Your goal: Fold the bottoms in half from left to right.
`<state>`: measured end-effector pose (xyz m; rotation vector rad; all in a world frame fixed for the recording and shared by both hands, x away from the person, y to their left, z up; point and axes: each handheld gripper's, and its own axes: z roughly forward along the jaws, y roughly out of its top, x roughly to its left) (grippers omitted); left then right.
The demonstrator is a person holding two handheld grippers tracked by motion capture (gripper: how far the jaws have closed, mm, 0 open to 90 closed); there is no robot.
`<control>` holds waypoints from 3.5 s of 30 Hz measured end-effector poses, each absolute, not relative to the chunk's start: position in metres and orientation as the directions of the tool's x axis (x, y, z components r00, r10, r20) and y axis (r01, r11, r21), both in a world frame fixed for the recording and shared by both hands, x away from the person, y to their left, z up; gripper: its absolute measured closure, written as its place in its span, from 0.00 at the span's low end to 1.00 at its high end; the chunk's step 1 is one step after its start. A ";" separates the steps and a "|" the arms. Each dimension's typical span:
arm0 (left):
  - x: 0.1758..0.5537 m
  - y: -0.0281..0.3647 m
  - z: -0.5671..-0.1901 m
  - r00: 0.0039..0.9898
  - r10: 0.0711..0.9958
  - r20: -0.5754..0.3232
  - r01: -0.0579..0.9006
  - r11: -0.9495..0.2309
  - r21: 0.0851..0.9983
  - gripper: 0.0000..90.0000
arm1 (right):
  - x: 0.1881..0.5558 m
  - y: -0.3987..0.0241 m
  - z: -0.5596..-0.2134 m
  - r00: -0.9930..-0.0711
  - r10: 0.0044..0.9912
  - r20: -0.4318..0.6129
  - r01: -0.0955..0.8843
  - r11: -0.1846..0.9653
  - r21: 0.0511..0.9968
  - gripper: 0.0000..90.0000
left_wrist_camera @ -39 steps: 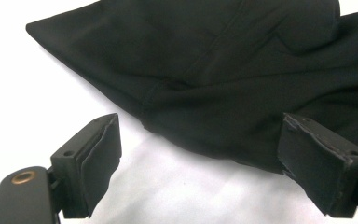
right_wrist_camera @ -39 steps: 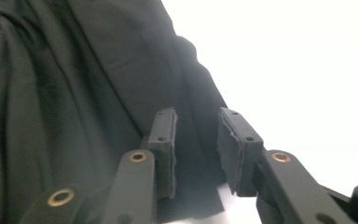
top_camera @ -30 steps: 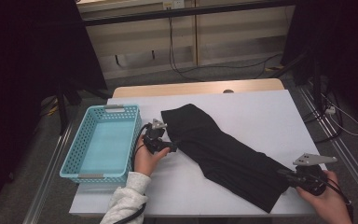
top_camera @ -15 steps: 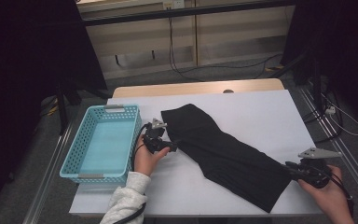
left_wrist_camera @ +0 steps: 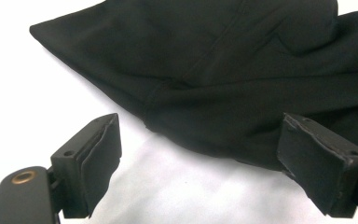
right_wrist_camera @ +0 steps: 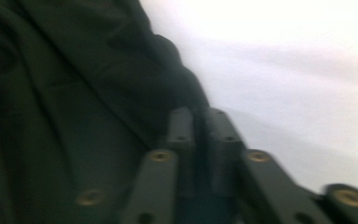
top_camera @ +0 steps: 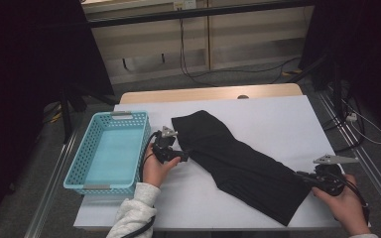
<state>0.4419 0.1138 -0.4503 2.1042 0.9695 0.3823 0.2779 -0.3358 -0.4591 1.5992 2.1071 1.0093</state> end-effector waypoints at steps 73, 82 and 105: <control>0.425 0.113 -0.455 0.672 0.739 -0.055 0.533 -0.430 0.729 0.11 | 0.305 -0.200 -0.449 -0.624 0.773 0.116 0.558 0.337 0.758 0.62; 0.426 0.113 -0.455 0.677 0.734 -0.057 0.531 -0.433 0.728 0.11 | 0.300 -0.184 -0.462 -0.671 0.738 0.074 0.535 0.412 0.737 0.58; 0.428 0.115 -0.453 0.664 0.745 -0.065 0.533 -0.410 0.740 0.11 | 0.289 -0.183 -0.460 -0.716 0.698 0.020 0.483 0.475 0.735 0.94</control>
